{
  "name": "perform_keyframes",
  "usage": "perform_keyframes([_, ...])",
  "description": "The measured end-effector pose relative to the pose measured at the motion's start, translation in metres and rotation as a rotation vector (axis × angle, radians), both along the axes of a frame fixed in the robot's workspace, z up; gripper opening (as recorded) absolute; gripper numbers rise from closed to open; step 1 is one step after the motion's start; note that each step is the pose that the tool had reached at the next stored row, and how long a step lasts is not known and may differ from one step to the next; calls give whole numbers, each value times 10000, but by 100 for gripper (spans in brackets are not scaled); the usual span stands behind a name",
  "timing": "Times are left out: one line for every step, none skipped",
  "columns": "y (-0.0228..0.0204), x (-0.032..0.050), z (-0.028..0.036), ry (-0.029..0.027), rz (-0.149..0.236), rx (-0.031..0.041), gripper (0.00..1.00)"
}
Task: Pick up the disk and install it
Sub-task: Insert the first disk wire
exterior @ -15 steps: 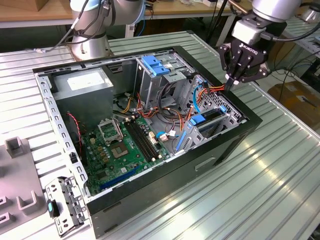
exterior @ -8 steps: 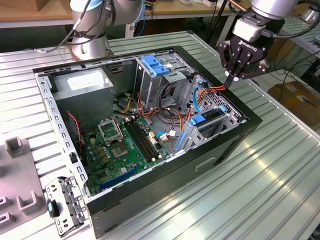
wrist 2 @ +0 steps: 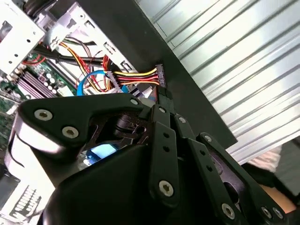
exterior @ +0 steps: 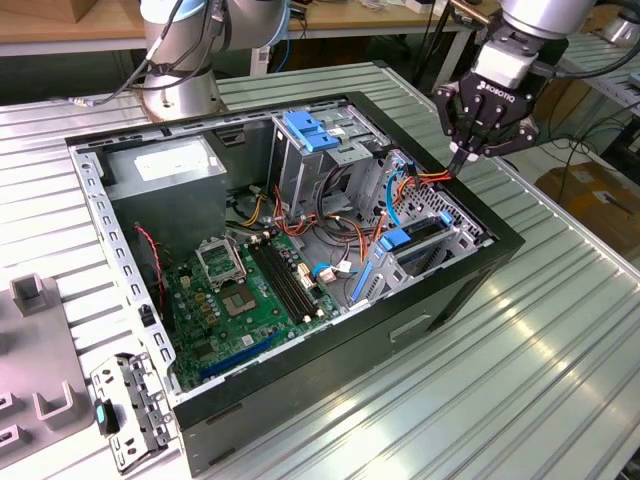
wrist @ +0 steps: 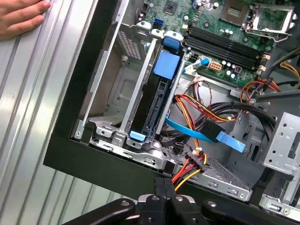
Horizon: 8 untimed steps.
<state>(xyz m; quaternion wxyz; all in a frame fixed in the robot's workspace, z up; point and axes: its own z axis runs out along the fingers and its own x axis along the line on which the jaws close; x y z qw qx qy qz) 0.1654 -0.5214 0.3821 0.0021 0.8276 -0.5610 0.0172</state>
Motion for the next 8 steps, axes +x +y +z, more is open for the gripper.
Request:
perform_keyframes([0,0,-2,0,213,2,11])
perform_keyframes([0,0,-5,0,392,2,11])
perform_keyframes([0,0,-8,0,681,3,11])
perform_keyframes([0,0,-9,0,861,2,11])
perform_keyframes([-1,1,-12,0,1046,2,11])
perform_keyframes([-1,2,-13,0,1234,3,11])
perform_keyframes([-1,4,-15,0,1366,3,11])
perform_keyframes([0,10,-17,0,1556,4,11])
